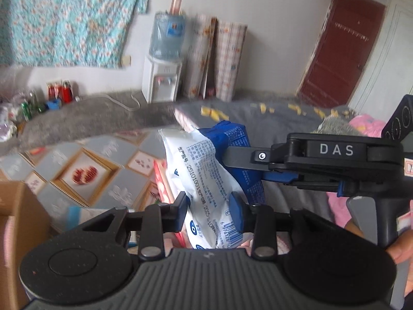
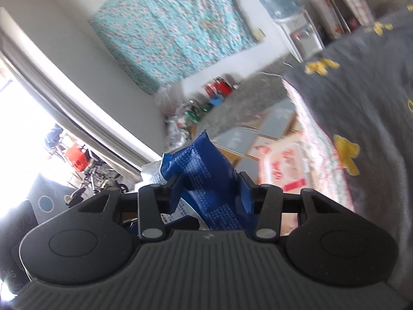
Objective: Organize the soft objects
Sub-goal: 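Carry the wet-wipe pack with the right gripper into the cardboard box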
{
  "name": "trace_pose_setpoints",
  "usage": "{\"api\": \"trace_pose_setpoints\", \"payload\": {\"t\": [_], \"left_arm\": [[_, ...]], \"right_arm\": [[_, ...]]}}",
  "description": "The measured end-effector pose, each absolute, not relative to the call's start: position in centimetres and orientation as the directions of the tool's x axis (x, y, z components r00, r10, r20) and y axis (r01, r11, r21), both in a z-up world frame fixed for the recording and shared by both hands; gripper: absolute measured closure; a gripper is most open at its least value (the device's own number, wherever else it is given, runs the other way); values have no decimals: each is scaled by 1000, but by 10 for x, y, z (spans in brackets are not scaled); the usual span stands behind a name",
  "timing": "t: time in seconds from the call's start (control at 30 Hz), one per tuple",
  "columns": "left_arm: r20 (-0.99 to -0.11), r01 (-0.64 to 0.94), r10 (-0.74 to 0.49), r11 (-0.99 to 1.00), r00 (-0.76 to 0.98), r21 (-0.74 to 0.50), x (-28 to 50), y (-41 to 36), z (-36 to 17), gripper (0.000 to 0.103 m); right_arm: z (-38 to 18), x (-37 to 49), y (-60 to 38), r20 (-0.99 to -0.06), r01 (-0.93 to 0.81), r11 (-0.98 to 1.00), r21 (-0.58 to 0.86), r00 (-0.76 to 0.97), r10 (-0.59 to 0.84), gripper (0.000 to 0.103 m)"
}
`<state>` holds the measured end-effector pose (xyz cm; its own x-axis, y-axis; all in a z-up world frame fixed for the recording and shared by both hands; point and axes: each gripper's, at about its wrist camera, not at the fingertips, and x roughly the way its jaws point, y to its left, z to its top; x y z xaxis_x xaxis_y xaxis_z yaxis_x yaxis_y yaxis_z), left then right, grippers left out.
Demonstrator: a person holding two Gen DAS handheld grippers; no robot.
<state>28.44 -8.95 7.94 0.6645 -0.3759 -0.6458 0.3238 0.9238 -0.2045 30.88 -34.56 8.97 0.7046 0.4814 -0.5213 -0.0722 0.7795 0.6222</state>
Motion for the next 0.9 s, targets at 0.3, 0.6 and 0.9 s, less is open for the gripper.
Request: {"api": "trace_pose_setpoints", "payload": {"t": [0.3, 0.6, 0.9], "left_arm": [[-566, 240, -293, 956, 770, -168, 219, -14, 133, 67], [-590, -11, -87, 987, 803, -161, 185, 97, 137, 67], [-710, -197, 43, 971, 703, -136, 227, 196, 87, 67]], "right_arm": [[157, 278, -248, -479, -199, 759, 620, 671, 566, 58], [154, 297, -91, -497, -301, 678, 671, 496, 712, 58], [71, 344, 32, -590, -203, 656, 727, 304, 748, 58]]}}
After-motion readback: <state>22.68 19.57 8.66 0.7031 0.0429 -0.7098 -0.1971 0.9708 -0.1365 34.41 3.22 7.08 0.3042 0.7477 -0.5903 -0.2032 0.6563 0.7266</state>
